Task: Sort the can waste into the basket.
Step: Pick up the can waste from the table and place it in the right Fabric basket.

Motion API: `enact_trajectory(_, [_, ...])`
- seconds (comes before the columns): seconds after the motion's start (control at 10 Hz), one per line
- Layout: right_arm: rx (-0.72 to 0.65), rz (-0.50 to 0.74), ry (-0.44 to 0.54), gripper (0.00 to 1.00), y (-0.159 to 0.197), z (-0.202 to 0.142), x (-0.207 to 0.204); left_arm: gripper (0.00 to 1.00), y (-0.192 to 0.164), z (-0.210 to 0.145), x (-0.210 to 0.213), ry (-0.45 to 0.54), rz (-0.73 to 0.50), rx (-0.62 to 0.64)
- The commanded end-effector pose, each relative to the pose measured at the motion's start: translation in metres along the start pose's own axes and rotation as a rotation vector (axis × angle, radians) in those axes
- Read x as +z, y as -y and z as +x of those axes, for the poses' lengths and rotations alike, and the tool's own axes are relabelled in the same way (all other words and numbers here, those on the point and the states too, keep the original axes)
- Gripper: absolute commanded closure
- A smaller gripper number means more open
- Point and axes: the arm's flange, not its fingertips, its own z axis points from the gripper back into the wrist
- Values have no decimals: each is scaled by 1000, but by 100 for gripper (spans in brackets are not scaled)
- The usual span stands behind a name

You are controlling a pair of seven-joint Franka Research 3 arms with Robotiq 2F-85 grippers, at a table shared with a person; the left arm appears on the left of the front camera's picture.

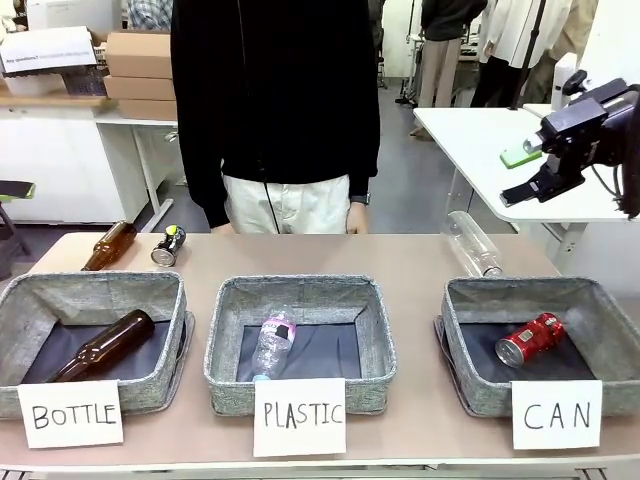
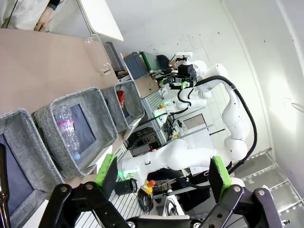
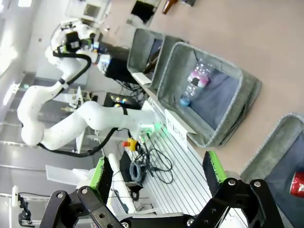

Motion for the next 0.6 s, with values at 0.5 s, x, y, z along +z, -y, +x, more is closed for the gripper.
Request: enact_trajectory(0.5, [-18,-17,0,0,-3,2,2,0,-69,73,-96,-443,924,-163])
